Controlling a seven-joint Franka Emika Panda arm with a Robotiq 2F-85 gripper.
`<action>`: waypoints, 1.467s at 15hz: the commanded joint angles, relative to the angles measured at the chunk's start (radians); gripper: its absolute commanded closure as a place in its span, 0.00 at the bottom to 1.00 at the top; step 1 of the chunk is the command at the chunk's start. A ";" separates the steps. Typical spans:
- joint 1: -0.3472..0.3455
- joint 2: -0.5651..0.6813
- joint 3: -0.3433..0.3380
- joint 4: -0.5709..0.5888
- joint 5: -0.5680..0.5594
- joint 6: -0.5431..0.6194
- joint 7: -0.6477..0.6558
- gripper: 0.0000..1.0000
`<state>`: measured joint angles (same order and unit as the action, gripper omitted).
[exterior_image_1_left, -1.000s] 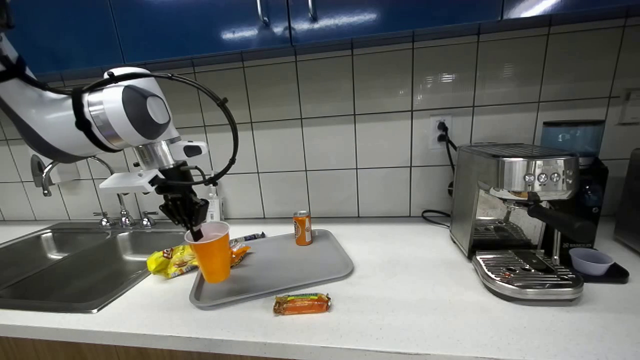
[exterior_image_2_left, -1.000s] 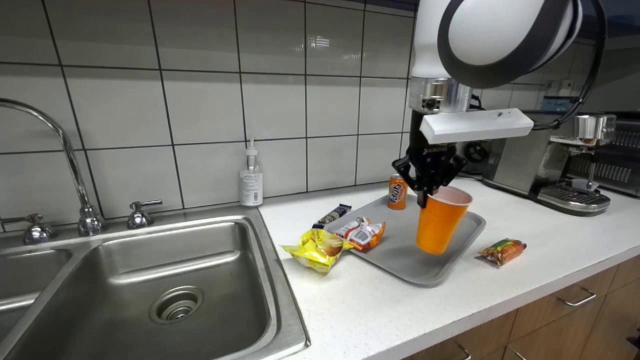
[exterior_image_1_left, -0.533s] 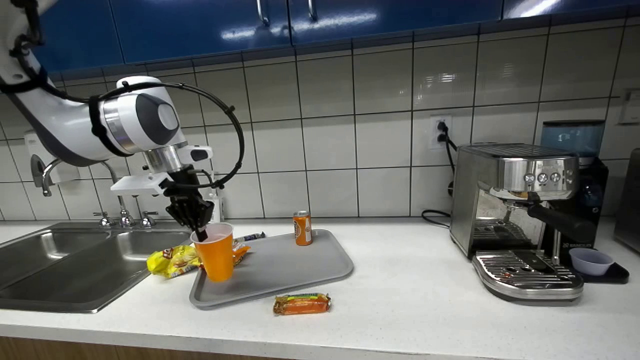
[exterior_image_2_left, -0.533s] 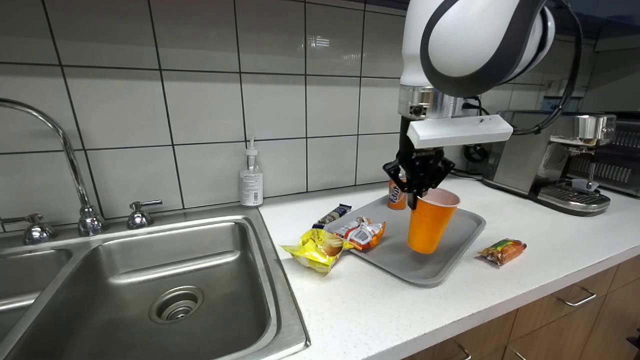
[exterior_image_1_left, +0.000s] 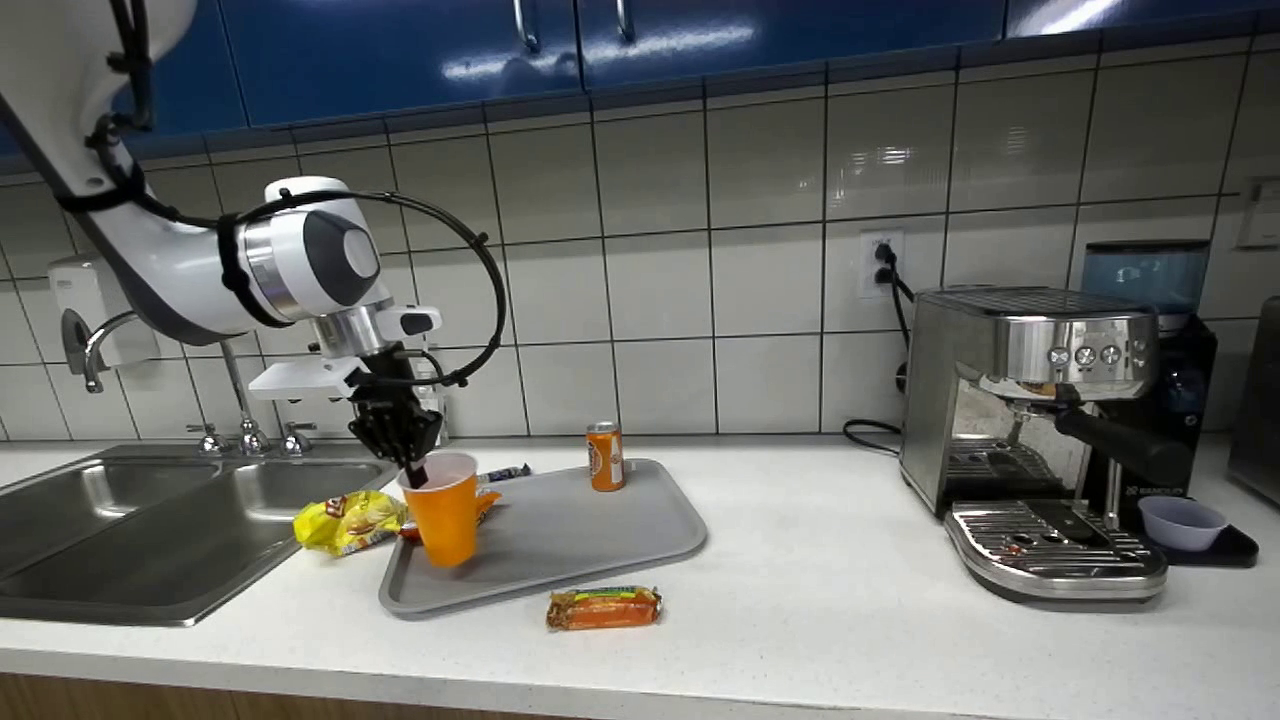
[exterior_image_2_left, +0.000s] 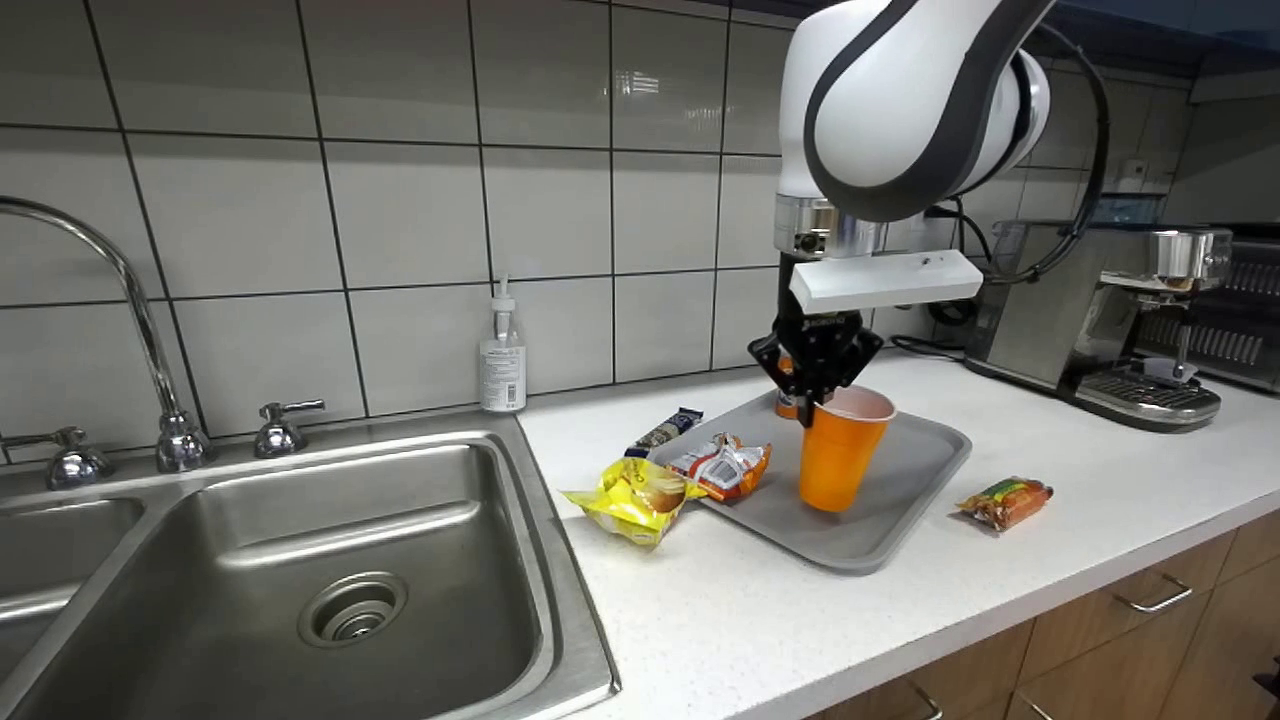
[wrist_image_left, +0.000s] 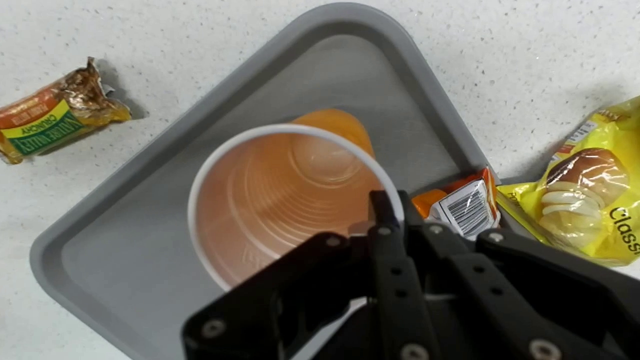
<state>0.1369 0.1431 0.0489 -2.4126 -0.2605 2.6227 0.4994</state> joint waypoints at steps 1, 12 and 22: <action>0.004 0.042 -0.010 0.047 0.011 -0.005 -0.037 0.99; 0.022 0.078 -0.021 0.077 0.010 -0.011 -0.042 0.48; 0.015 0.023 -0.022 0.075 0.029 -0.003 -0.034 0.00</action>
<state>0.1476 0.2035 0.0389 -2.3309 -0.2534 2.6231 0.4861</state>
